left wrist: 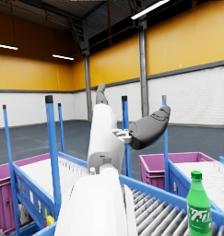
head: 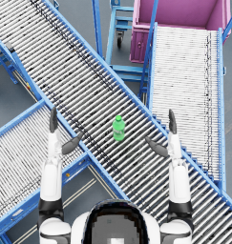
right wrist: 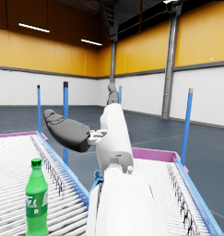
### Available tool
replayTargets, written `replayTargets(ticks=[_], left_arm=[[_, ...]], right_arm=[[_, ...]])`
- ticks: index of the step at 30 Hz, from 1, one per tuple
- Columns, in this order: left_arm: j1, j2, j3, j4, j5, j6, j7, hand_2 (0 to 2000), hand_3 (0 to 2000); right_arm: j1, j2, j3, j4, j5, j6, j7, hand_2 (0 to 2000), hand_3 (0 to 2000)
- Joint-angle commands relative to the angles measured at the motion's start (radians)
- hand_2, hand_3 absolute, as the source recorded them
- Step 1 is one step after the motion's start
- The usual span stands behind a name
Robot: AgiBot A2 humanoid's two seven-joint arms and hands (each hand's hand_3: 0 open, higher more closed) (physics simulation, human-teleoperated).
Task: Pick up the oil and place it on the left assembly line, put the cola on the right, and keep Sprite still
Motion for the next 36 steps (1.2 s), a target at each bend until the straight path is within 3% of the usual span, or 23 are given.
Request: replayTargets(ticks=[1,10,36], left_arm=[[-0.008,-0.006,0.015,0.003,-0.025,0.004,0.004,0,0],[-0.075,-0.059,0.142,0.028,-0.243,0.041,0.040,0,0],[-0.081,-0.064,0.155,0.030,-0.265,0.044,0.044,0,0]], right_arm=[[-0.003,0.006,0.015,-0.002,-0.025,0.004,-0.004,0,0],[-0.026,0.062,0.146,-0.017,-0.243,0.040,-0.041,0,0],[-0.028,0.067,0.160,-0.018,-0.265,0.044,-0.044,0,0]])
